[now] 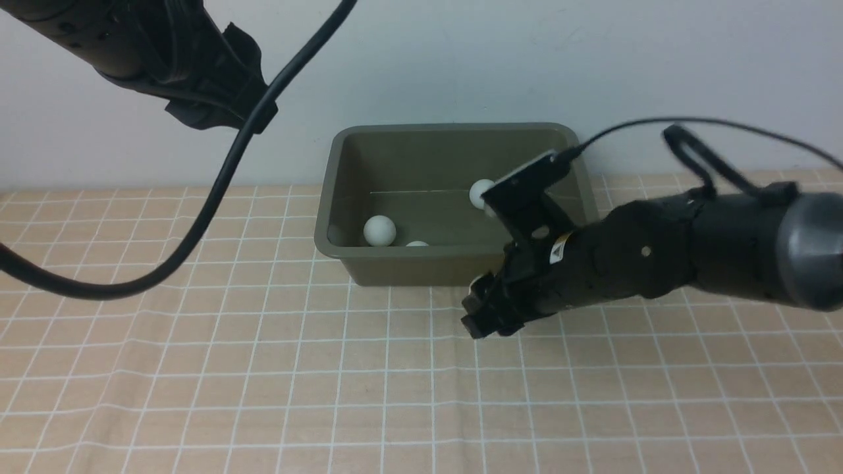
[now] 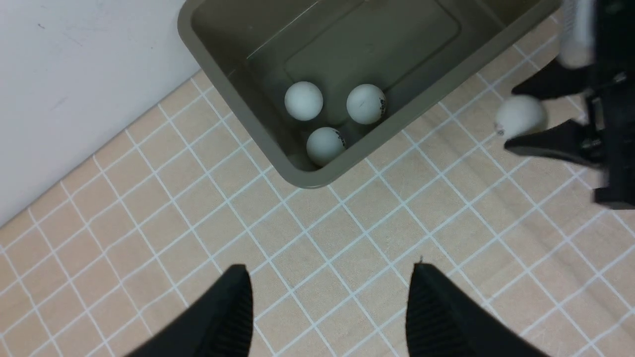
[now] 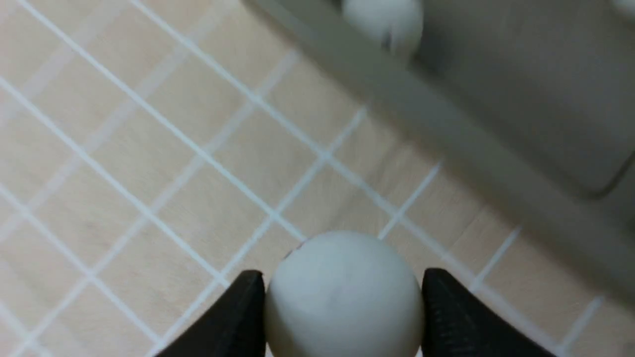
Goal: Put the table tennis balls into the box on the light coffee tablecloth.
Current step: 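Release the ping pong ball into the bin and lift the gripper away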
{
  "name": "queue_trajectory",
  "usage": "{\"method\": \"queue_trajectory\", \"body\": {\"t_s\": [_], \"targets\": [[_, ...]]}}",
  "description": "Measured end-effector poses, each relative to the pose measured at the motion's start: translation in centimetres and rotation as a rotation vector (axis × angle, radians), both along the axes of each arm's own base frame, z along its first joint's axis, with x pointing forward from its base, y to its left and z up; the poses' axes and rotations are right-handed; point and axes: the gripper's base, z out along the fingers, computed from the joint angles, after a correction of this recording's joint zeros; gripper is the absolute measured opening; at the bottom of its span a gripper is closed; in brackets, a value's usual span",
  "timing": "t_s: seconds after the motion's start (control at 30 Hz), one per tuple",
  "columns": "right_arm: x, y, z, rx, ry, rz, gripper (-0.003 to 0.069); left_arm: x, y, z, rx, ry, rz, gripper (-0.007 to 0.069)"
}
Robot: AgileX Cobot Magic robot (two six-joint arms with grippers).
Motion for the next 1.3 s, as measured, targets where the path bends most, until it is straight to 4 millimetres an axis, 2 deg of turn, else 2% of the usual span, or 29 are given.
{"method": "queue_trajectory", "body": {"t_s": [0.07, 0.13, 0.17, 0.2, 0.3, 0.4, 0.53, 0.73, 0.87, 1.03, 1.23, 1.3], "targets": [[-0.8, -0.5, 2.1, 0.01, -0.034, 0.019, 0.0361, 0.0, 0.0, 0.0, 0.0, 0.0, 0.0, 0.0377], [-2.0, -1.2, 5.1, 0.038, -0.094, 0.035, 0.0361, 0.0, 0.0, 0.0, 0.0, 0.0, 0.0, 0.0377], [-2.1, -1.3, 5.3, 0.04, -0.101, 0.036, 0.0361, 0.0, 0.0, 0.0, 0.0, 0.0, 0.0, 0.0377], [-2.5, -1.7, 6.9, 0.058, -0.162, 0.041, 0.0361, 0.0, 0.0, 0.0, -0.001, -0.002, 0.0, 0.0377], [-2.3, -2.1, 8.1, 0.09, -0.241, 0.02, 0.0361, 0.0, 0.0, 0.0, -0.001, -0.004, 0.0, 0.0377], [-1.0, -2.6, 7.4, 0.099, -0.23, -0.025, 0.0361, 0.0, 0.0, 0.0, -0.002, -0.004, 0.0, 0.0377], [2.6, -2.9, 5.4, 0.087, -0.191, -0.089, 0.0361, 0.1, 0.0, 0.1, -0.005, -0.011, 0.0, 0.0377], [8.5, -1.7, 4.3, 0.059, -0.057, -0.086, 0.0361, 0.1, -0.1, 0.1, -0.009, -0.021, 0.0, 0.0377], [10.6, -0.8, 3.5, 0.062, 0.032, -0.081, 0.0361, 0.1, 0.0, 0.1, -0.007, -0.016, 0.0, 0.0377], [11.5, -0.4, 3.9, 0.105, 0.033, -0.11, 0.0362, -0.1, 0.0, -0.1, 0.004, 0.01, 0.0, 0.0377], [11.7, -0.4, 4.2, 0.132, 0.026, -0.137, 0.0457, -0.1, 0.0, -0.1, 0.006, 0.015, 0.0, 0.0377], [11.7, -0.4, 4.3, 0.133, 0.02, -0.138, 0.0463, -0.1, 0.0, -0.1, 0.006, 0.015, 0.0, 0.0377]]}}
